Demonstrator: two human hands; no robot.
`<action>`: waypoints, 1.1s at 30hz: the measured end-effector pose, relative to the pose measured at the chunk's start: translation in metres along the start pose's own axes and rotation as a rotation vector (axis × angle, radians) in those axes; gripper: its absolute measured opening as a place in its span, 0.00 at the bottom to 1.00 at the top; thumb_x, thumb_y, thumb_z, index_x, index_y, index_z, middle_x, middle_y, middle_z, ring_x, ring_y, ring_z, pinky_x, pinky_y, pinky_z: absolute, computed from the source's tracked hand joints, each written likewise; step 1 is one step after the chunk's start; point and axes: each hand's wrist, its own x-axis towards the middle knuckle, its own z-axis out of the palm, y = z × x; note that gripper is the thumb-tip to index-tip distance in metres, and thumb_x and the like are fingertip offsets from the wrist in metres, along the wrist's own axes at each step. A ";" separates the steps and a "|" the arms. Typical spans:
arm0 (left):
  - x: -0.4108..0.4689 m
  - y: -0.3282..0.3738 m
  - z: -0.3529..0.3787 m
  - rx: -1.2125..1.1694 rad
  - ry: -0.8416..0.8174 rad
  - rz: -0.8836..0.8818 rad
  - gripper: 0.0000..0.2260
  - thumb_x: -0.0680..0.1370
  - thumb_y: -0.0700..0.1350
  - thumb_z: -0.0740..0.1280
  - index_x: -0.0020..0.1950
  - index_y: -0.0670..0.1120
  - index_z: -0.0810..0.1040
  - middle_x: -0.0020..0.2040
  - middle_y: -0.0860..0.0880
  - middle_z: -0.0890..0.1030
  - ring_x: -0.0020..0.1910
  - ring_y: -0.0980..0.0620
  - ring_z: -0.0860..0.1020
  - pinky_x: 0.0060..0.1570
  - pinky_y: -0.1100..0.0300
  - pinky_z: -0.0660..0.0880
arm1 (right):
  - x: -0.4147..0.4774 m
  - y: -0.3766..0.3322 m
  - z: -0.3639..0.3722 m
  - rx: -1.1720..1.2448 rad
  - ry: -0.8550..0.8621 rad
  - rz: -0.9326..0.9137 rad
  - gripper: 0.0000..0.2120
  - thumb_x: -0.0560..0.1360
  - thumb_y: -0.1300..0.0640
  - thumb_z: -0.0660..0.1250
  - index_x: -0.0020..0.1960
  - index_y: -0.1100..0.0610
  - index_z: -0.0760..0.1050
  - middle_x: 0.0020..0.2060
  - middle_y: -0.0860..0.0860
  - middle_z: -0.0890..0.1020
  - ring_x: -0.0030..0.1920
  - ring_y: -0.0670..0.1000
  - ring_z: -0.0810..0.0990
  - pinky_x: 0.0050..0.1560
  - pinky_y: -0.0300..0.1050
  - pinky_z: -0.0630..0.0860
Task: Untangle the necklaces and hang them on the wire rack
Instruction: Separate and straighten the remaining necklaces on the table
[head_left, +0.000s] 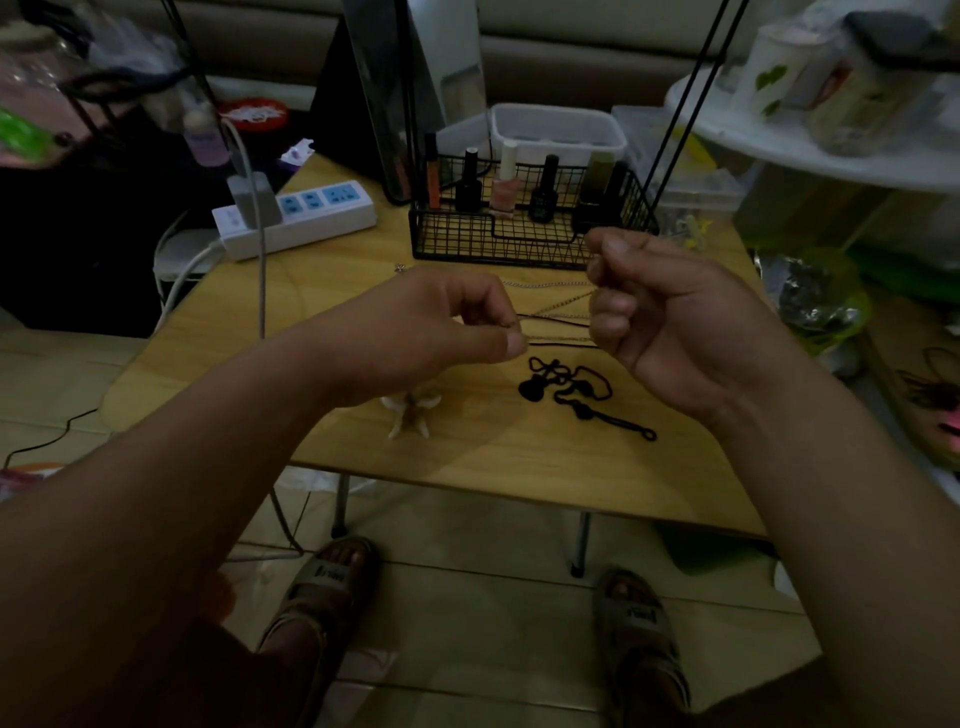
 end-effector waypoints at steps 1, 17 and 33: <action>0.000 -0.001 -0.001 0.012 0.015 0.003 0.02 0.78 0.50 0.74 0.49 0.53 0.84 0.49 0.57 0.84 0.46 0.64 0.80 0.48 0.62 0.73 | -0.001 0.000 -0.002 -0.048 0.001 0.000 0.08 0.81 0.62 0.64 0.60 0.60 0.75 0.40 0.51 0.77 0.32 0.44 0.70 0.29 0.36 0.69; 0.001 -0.002 -0.014 -0.374 0.027 -0.015 0.06 0.84 0.44 0.64 0.53 0.44 0.80 0.35 0.50 0.76 0.30 0.54 0.65 0.31 0.61 0.62 | -0.009 0.005 -0.002 -0.737 -0.119 -0.040 0.04 0.78 0.58 0.71 0.50 0.55 0.84 0.35 0.49 0.80 0.30 0.45 0.69 0.30 0.38 0.65; -0.003 0.004 -0.007 -0.432 0.081 0.031 0.02 0.82 0.39 0.66 0.51 0.43 0.78 0.32 0.49 0.73 0.29 0.53 0.68 0.29 0.61 0.64 | -0.007 0.010 0.005 -0.683 -0.171 -0.034 0.08 0.73 0.49 0.73 0.44 0.54 0.80 0.26 0.47 0.69 0.26 0.45 0.64 0.27 0.40 0.60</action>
